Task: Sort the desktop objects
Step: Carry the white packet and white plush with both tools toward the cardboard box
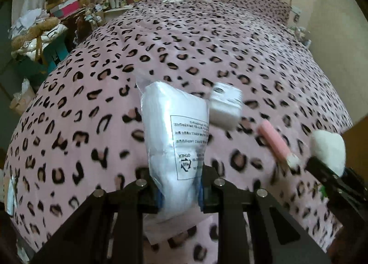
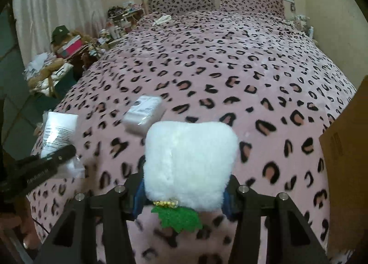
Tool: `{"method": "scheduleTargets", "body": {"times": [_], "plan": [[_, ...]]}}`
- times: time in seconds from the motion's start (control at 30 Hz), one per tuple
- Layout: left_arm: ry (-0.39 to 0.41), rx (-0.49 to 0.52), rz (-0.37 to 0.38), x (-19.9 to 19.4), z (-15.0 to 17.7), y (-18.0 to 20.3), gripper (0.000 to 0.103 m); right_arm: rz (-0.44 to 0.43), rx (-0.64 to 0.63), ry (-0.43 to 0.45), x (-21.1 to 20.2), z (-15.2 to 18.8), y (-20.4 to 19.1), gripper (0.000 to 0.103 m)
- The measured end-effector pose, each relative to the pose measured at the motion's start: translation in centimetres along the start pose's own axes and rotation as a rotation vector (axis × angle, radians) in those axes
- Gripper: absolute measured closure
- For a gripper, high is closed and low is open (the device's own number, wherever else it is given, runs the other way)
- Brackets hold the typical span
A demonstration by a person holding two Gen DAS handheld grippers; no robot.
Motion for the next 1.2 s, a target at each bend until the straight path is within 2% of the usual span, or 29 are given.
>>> {"method": "scheduleTargets", "body": {"times": [0.23, 0.53, 0.87, 1.2], "plan": [[0.036, 0.051, 0.008, -5.4, 2.8, 2.7, 0.081, -0.014, -0.016, 0.006, -3.8, 2.5, -1.5, 0.051], [0.057, 0.087, 0.024, -9.9, 5.3, 5.0, 0.081, -0.018, -0.021, 0.021, -8.4, 5.1, -1.6, 0.051], [0.075, 0.113, 0.045, -13.0, 6.3, 7.1, 0.080, -0.023, -0.007, 0.075, -13.3, 5.4, -0.9, 0.051], [0.090, 0.139, 0.062, -14.8, 6.7, 9.1, 0.080, -0.002, 0.008, 0.095, -14.8, 5.7, 0.5, 0.051]]}}
Point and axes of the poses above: each gripper's, at about its wrist camera, not at the fingertips, and x roughly the way its jaws point, y to its right, z to its underside, the point moved 8 cm from there along x, roughly the way its jaws point, and after that the axes turned 2 degrees about x, right-handed, at the moved point
